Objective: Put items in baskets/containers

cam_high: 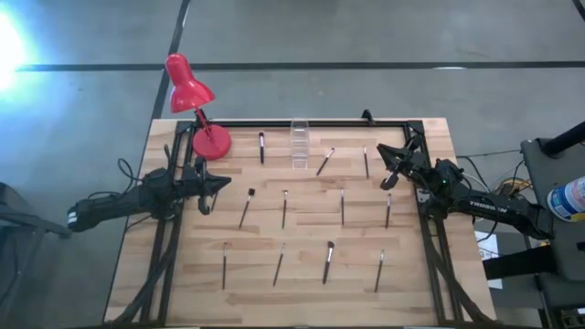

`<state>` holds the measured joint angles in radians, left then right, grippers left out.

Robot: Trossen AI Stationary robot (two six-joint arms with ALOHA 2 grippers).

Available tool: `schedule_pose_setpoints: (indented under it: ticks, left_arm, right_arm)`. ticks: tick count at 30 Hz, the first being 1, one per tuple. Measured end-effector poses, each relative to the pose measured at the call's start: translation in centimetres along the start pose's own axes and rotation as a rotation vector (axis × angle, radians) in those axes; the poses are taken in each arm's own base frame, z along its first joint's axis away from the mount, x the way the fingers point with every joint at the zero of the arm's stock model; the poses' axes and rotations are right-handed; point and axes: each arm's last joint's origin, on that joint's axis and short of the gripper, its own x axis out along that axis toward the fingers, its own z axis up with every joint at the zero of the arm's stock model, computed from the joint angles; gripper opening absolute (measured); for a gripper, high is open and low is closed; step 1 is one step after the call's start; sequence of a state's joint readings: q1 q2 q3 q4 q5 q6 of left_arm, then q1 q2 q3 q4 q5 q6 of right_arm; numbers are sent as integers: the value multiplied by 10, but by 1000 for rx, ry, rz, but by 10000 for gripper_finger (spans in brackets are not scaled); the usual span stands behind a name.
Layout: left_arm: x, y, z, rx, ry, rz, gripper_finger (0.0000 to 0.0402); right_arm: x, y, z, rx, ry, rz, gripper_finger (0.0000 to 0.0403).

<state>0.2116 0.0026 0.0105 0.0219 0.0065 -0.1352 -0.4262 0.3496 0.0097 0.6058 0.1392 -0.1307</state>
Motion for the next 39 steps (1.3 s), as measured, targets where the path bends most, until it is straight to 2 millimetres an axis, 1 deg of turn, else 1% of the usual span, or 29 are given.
schedule_pose_setpoints:
  ticks: [5,11,14,17,21,24,29,33,35,36,37,39]
  left_arm:
    - [0,0,0,0,0,0,0]
    - [0,0,0,4,-5,2,0]
    - [0,0,2,30,-26,8,0]
    - [0,0,3,25,-28,7,0]
    - [0,0,3,26,-30,6,0]
    - [0,0,3,16,-28,5,0]
    - [0,-1,2,-22,-15,-42,0]
    - [0,0,3,-49,-31,18,0]
    - [0,1,2,-65,-29,27,0]
    - [1,0,2,-65,-23,18,0]
    - [1,0,2,-64,-16,6,0]
    - [2,0,1,-71,-3,-1,0]
  right_arm:
    - [0,0,0,27,-4,6,34]
    - [0,0,0,350,-2,10,34]
    - [0,0,0,439,-3,10,34]
    - [0,0,0,440,-3,9,34]
    - [0,0,2,396,-19,2,34]
    - [0,0,2,408,-20,3,34]
    - [0,0,3,411,-37,3,34]
    - [0,-3,10,423,-101,-37,34]
    - [2,-2,12,413,-68,-13,33]
    - [4,-2,14,405,-22,-12,33]
    - [6,-1,15,394,42,-24,30]
    - [11,-3,17,359,199,-116,21]
